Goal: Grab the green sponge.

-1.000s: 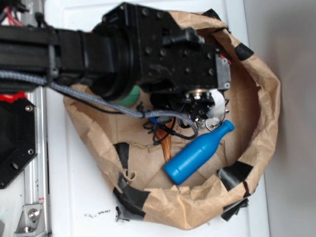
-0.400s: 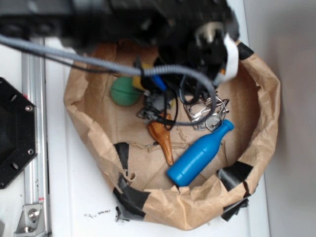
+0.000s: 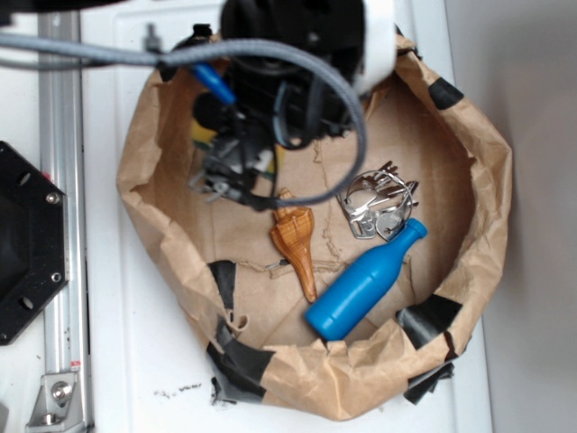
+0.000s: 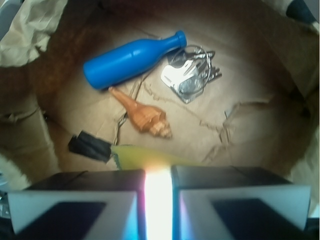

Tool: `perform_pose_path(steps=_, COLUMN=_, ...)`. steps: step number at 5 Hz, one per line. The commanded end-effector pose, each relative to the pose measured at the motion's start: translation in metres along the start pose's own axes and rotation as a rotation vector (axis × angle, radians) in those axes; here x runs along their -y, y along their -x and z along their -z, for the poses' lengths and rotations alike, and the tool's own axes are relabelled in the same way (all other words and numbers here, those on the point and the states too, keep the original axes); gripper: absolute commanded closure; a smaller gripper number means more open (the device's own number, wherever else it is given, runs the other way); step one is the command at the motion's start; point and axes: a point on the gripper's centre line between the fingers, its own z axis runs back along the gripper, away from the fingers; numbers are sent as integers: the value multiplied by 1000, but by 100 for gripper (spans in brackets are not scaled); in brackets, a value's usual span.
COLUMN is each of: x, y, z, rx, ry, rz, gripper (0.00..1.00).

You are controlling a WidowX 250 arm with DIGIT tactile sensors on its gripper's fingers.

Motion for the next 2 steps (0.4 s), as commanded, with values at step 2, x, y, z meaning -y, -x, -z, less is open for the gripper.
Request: perform_pose_path(steps=2, x=3, y=0, z=3, rx=-44, ry=-146, rz=-212, gripper=100)
